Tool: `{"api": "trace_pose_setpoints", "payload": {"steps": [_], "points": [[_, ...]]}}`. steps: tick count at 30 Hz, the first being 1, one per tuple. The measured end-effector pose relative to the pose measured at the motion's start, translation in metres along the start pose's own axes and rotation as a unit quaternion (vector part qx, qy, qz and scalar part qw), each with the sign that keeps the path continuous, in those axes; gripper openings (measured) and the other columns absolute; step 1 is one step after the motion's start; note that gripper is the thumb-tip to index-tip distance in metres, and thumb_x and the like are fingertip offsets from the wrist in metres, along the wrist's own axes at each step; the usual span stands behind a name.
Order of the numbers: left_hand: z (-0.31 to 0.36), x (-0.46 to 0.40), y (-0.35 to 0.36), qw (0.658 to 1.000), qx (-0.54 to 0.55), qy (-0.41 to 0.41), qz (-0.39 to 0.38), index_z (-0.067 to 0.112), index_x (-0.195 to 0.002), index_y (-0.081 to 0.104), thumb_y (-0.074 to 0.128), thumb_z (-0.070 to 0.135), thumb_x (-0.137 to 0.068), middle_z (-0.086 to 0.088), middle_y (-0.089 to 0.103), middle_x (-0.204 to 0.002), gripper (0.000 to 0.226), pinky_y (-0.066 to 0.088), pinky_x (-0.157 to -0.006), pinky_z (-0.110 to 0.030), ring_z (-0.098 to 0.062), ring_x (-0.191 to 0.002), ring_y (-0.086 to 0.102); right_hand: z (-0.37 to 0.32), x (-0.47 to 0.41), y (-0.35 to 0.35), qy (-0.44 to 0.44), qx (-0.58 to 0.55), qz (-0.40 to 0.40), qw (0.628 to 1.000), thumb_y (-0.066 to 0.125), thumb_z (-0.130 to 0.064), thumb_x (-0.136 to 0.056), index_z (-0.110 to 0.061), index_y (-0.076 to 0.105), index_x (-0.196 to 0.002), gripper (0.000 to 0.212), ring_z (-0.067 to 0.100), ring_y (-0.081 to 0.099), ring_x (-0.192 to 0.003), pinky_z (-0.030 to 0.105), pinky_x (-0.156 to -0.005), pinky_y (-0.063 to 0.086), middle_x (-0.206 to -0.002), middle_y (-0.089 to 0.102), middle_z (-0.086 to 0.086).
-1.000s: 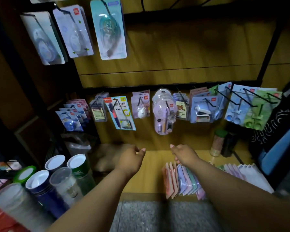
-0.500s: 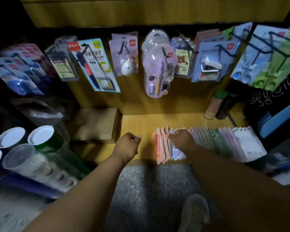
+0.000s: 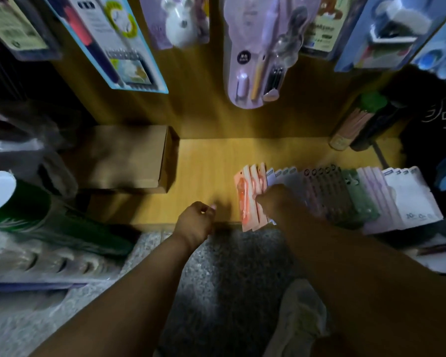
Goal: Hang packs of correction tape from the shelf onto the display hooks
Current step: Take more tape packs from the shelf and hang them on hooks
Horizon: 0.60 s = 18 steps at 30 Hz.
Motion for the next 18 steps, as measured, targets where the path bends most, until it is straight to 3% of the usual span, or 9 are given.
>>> {"api": "trace_pose_setpoints", "payload": {"steps": [3, 5, 8, 10, 14, 16, 18], "points": [[-0.006, -0.007, 0.007, 1.000, 0.007, -0.010, -0.012, 0.011, -0.090, 0.054, 0.051, 0.032, -0.098, -0.013, 0.062, -0.072, 0.023, 0.045, -0.064, -0.034, -0.030, -0.068, 0.060, 0.005, -0.005, 0.010, 0.018, -0.009, -0.014, 1.000, 0.062, -0.030, -0.088, -0.005, 0.059, -0.118, 0.039, 0.031, 0.063, -0.106, 0.036, -0.089, 0.051, -0.115, 0.065, 0.013], [-0.009, -0.009, 0.009, 1.000, 0.016, -0.019, -0.017, 0.008, -0.094, 0.054, 0.051, 0.031, -0.099, -0.014, 0.062, -0.075, 0.023, 0.044, -0.060, -0.032, -0.030, -0.069, 0.060, 0.006, -0.007, 0.013, 0.016, 0.003, -0.013, 1.000, 0.059, -0.023, -0.089, -0.003, 0.061, -0.114, 0.032, 0.032, 0.062, -0.107, 0.031, -0.077, 0.046, -0.115, 0.064, 0.014], [-0.011, -0.010, 0.011, 0.999, 0.038, -0.032, -0.019, 0.003, -0.098, 0.055, 0.052, 0.029, -0.099, -0.017, 0.060, -0.078, 0.026, 0.043, -0.059, -0.031, -0.029, -0.069, 0.059, 0.001, -0.007, 0.012, -0.012, -0.014, -0.006, 1.000, 0.060, -0.021, -0.089, -0.002, 0.062, -0.111, 0.029, 0.031, 0.063, -0.102, 0.031, -0.077, 0.049, -0.110, 0.066, 0.014], [-0.012, -0.012, 0.011, 0.997, 0.063, -0.043, -0.006, 0.003, -0.099, 0.054, 0.053, 0.029, -0.098, -0.015, 0.059, -0.077, 0.026, 0.045, -0.063, -0.033, -0.028, -0.071, 0.057, -0.010, -0.004, 0.012, -0.053, -0.040, -0.025, 0.997, 0.065, -0.022, -0.088, 0.000, 0.066, -0.104, 0.027, 0.024, 0.067, -0.083, 0.031, -0.074, 0.054, -0.099, 0.069, 0.014], [-0.011, -0.017, 0.017, 0.985, 0.152, -0.075, -0.007, -0.003, -0.108, 0.057, 0.060, 0.038, -0.094, -0.016, 0.069, -0.097, 0.044, 0.055, -0.076, -0.038, -0.029, -0.085, 0.066, -0.021, 0.015, 0.014, -0.084, -0.158, -0.124, 0.976, 0.066, -0.015, -0.088, 0.002, 0.067, -0.097, 0.019, 0.006, 0.050, -0.034, 0.014, -0.037, 0.040, -0.051, 0.058, 0.003], [-0.009, -0.015, 0.026, 0.965, 0.243, -0.098, -0.033, -0.003, -0.106, 0.062, 0.064, 0.037, -0.091, -0.018, 0.071, -0.097, 0.042, 0.057, -0.079, -0.042, -0.030, -0.084, 0.068, -0.023, 0.023, 0.022, -0.090, -0.187, -0.180, 0.962, 0.066, -0.014, -0.088, 0.002, 0.068, -0.097, 0.019, 0.006, 0.039, -0.027, 0.015, -0.035, 0.033, -0.037, 0.048, -0.003], [-0.005, -0.012, 0.030, 0.940, 0.323, -0.100, -0.041, -0.003, -0.109, 0.063, 0.067, 0.023, -0.090, -0.021, 0.070, -0.103, 0.033, 0.055, -0.082, -0.045, -0.029, -0.083, 0.067, -0.026, 0.029, 0.029, -0.102, -0.188, -0.205, 0.955, 0.067, -0.016, -0.087, -0.002, 0.070, -0.093, 0.015, 0.008, 0.036, -0.029, 0.017, -0.037, 0.031, -0.038, 0.046, -0.001]]}}
Point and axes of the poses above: each hand's wrist, its own x-axis away from the middle knuckle, its own y-axis out of the palm, z = x × y, the point moved 10 cm from there along -x, towards the middle knuckle
